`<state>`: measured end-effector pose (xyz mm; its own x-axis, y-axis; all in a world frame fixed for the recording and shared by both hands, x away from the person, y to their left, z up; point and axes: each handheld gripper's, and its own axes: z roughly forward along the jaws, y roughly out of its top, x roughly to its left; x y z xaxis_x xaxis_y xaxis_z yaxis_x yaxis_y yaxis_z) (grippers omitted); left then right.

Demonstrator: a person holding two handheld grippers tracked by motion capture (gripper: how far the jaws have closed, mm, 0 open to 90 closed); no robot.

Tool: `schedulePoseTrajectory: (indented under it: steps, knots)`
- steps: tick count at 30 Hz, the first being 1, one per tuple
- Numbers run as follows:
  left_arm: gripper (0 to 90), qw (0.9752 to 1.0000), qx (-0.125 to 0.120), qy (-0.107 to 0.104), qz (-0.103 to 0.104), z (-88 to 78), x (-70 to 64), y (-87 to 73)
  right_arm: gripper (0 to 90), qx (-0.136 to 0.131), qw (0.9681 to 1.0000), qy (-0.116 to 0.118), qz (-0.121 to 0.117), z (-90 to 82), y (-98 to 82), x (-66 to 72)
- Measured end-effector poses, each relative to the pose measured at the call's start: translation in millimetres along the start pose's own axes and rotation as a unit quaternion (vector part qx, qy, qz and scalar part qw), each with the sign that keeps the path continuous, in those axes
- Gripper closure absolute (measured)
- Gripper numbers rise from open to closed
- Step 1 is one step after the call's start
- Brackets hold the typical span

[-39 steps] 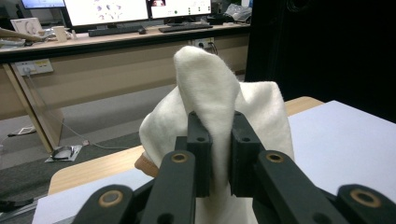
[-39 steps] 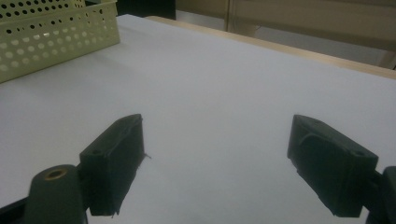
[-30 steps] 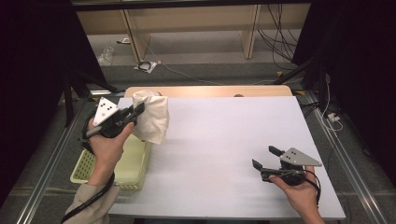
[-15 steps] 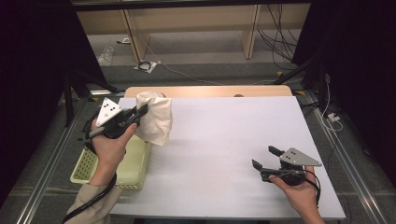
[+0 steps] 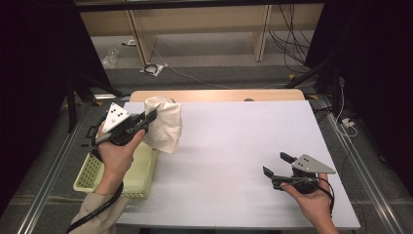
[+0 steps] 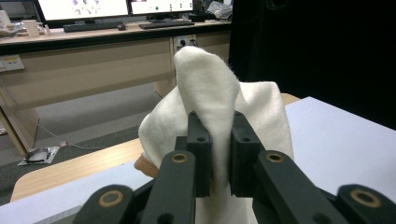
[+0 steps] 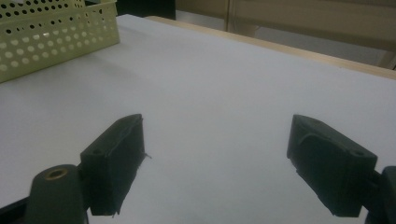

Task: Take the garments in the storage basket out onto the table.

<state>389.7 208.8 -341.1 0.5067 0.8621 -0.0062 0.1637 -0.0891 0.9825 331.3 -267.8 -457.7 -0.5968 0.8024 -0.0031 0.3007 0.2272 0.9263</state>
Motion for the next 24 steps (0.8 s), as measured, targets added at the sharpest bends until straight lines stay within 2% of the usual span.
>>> schedulePoseTrajectory:
  steps: [9, 15, 24]
  knots:
    - [81.2, 0.9999, 0.003, -0.008, 0.006, 2.2, -6.2, -0.8, 20.0, 0.005, 1.0, -0.001, 0.0, -1.1, 0.3, -0.3]
    - [81.2, 0.9997, 0.007, -0.019, 0.012, 6.3, -13.6, -3.2, 20.1, 0.0, 1.0, 0.0, 0.002, -0.6, 0.2, 0.1]
    - [81.2, 0.9996, 0.011, -0.023, 0.013, 8.5, -16.8, -4.9, 20.2, 0.0, 1.0, -0.001, 0.0, 0.0, -0.1, -0.1]
